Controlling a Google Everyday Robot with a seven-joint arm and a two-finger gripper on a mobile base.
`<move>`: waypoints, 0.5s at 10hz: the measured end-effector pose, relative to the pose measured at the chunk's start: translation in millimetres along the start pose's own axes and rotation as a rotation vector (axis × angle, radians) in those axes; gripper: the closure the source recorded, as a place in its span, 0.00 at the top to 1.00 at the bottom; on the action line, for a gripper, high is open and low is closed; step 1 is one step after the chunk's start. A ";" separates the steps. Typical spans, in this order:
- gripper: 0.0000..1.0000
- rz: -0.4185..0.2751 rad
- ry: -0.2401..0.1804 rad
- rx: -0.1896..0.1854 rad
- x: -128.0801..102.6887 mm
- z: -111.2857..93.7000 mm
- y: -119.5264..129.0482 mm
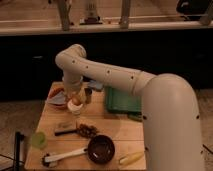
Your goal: Place apple in paper cup
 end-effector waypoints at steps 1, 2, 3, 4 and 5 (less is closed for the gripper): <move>0.03 -0.007 0.001 0.008 1.7 0.2 -1.6; 0.03 -0.015 0.002 0.015 3.7 0.6 -3.0; 0.03 -0.027 0.000 0.023 5.4 2.3 -5.0; 0.03 -0.043 -0.004 0.029 5.5 3.8 -7.4; 0.03 -0.070 -0.012 0.035 5.2 6.5 -10.5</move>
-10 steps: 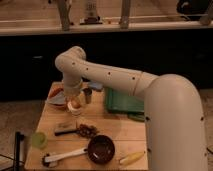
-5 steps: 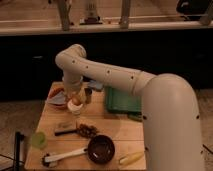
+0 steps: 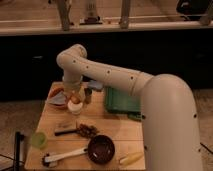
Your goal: Place apple in paper cup
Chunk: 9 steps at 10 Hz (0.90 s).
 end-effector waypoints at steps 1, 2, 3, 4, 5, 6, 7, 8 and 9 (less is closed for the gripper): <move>0.03 -0.019 -0.006 0.004 0.3 1.4 -1.8; 0.03 -0.054 -0.018 0.007 0.8 3.3 -2.8; 0.03 -0.102 -0.033 0.003 0.8 5.2 -1.3; 0.03 -0.145 -0.044 0.002 0.3 7.0 -0.2; 0.03 -0.188 -0.055 0.000 -0.8 8.4 0.7; 0.03 -0.217 -0.059 0.000 -0.8 9.2 1.7; 0.04 -0.221 -0.062 -0.001 -0.9 9.1 2.3; 0.10 -0.224 -0.063 0.000 -0.8 9.6 2.2; 0.18 -0.228 -0.062 0.002 -0.6 9.1 1.2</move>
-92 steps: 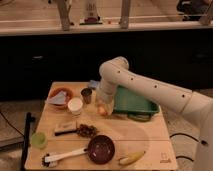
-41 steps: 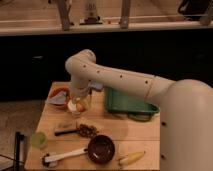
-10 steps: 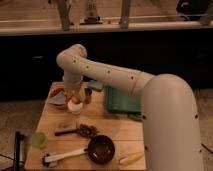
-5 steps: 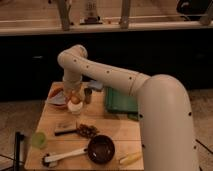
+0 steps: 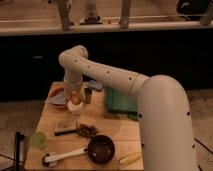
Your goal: Place apple in paper cup
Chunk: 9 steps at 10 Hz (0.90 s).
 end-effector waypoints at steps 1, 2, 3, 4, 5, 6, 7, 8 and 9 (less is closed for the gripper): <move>0.30 -0.004 0.001 0.002 1.1 -0.6 -0.9; 0.38 -0.006 0.002 0.002 2.1 -0.9 -1.3; 0.48 -0.009 0.002 0.002 2.9 -1.0 -2.6; 0.61 -0.015 0.001 0.000 3.3 -1.1 -4.6; 0.70 -0.019 0.000 -0.002 3.6 -0.8 -5.6; 0.77 -0.024 0.000 -0.002 4.2 -1.0 -7.5; 0.80 -0.029 -0.001 -0.004 4.7 -0.8 -8.7; 0.80 -0.033 0.000 -0.004 5.7 -1.0 -10.3; 0.80 -0.036 0.000 -0.005 6.3 -0.9 -11.2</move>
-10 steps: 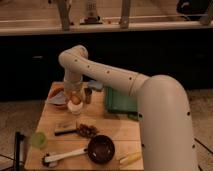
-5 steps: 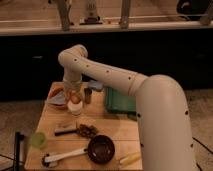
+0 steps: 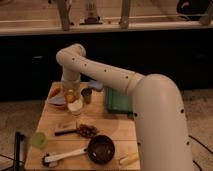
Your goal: Place apple in paper cup
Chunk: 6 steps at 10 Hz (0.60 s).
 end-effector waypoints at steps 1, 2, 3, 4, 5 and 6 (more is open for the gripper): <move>0.80 -0.003 0.000 -0.002 0.4 -0.1 -0.7; 0.80 -0.005 0.001 -0.003 1.3 -0.2 -1.4; 0.80 -0.007 0.002 -0.006 1.9 -0.5 -1.8; 0.80 -0.007 0.002 -0.007 2.2 -0.4 -2.2; 0.80 -0.008 0.002 -0.009 2.1 -0.2 -2.3; 0.80 -0.009 0.003 -0.011 1.8 -0.2 -2.5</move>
